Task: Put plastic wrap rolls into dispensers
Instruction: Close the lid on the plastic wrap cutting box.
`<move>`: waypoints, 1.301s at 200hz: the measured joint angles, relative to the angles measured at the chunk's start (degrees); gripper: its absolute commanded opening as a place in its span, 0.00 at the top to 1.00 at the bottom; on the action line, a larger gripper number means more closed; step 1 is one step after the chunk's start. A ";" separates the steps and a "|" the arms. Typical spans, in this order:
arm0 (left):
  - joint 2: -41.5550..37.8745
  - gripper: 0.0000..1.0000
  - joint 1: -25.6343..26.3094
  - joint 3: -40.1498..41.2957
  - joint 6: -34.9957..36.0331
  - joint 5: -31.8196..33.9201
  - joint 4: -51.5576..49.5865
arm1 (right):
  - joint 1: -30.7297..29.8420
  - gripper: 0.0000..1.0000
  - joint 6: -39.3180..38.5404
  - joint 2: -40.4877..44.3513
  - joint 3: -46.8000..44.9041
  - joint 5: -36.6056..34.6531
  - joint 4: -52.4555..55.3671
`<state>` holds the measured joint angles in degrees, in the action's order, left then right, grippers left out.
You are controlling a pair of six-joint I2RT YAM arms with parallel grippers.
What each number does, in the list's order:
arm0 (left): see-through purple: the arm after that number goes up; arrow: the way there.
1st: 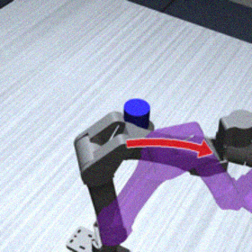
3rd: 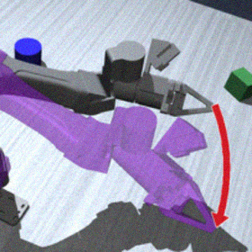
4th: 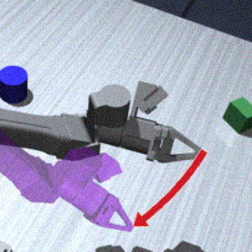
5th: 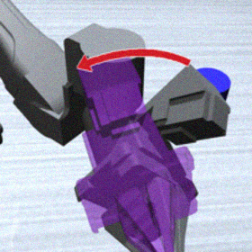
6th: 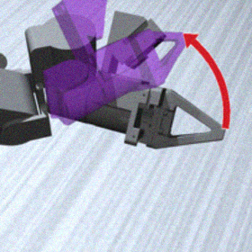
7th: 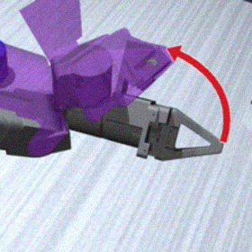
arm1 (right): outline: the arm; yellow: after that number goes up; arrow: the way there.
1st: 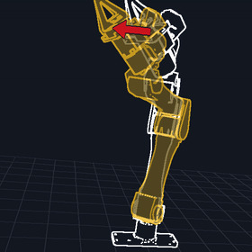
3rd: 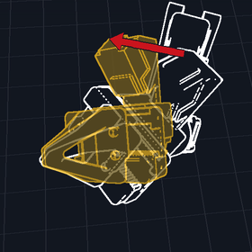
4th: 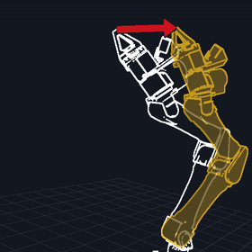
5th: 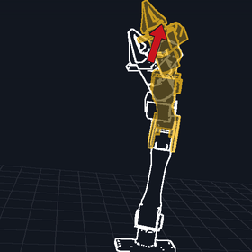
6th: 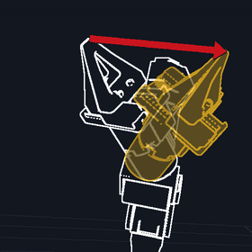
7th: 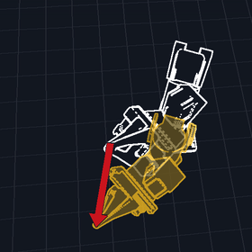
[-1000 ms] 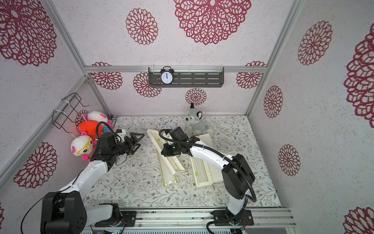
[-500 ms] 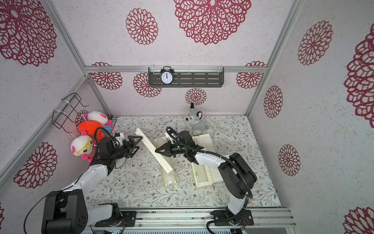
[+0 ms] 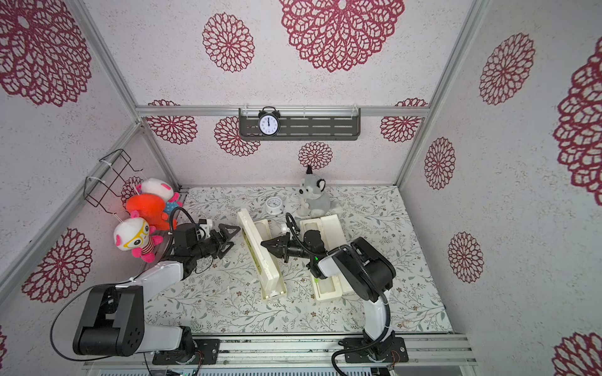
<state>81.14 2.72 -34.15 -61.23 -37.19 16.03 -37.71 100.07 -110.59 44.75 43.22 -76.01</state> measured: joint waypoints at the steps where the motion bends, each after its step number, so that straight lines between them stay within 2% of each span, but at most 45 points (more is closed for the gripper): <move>1: 0.15 0.02 0.11 -0.02 0.00 0.07 0.02 | 0.04 1.00 0.04 0.00 -0.09 -0.07 -0.07; 48: 6.23 0.02 3.45 -3.52 0.26 1.40 0.96 | 1.99 1.00 1.51 0.35 -3.96 -1.99 -3.13; 82: 9.73 0.02 4.61 -4.37 -0.09 1.90 2.91 | 2.45 0.73 1.57 1.25 -6.08 -2.75 -2.62; 138: 13.57 0.01 5.66 -5.81 -0.96 2.14 4.70 | 3.65 0.66 -5.33 5.11 -7.58 -3.39 12.90; 152: 14.53 0.01 5.92 -6.21 -1.16 2.14 5.05 | 3.78 0.57 -9.16 7.61 -7.06 -3.85 19.19; 180: 15.72 0.03 6.03 -6.23 -1.22 2.19 5.29 | 3.78 0.49 -20.31 12.90 -2.54 -6.47 36.87; 206: 16.59 0.07 6.03 -6.23 -1.25 2.21 5.29 | 3.61 0.36 -31.65 16.55 2.80 -10.99 51.95; 234: 18.08 0.12 6.25 -6.43 -1.44 2.14 5.55 | 1.27 0.14 -44.39 17.07 11.52 -19.61 69.81; 260: 18.40 0.15 6.99 -7.48 -2.03 2.05 5.51 | -3.76 0.07 -54.95 15.21 22.51 -29.38 84.02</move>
<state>99.55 9.72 -41.63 -63.26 -35.14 21.54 -41.47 45.12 -95.37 67.26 13.85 8.01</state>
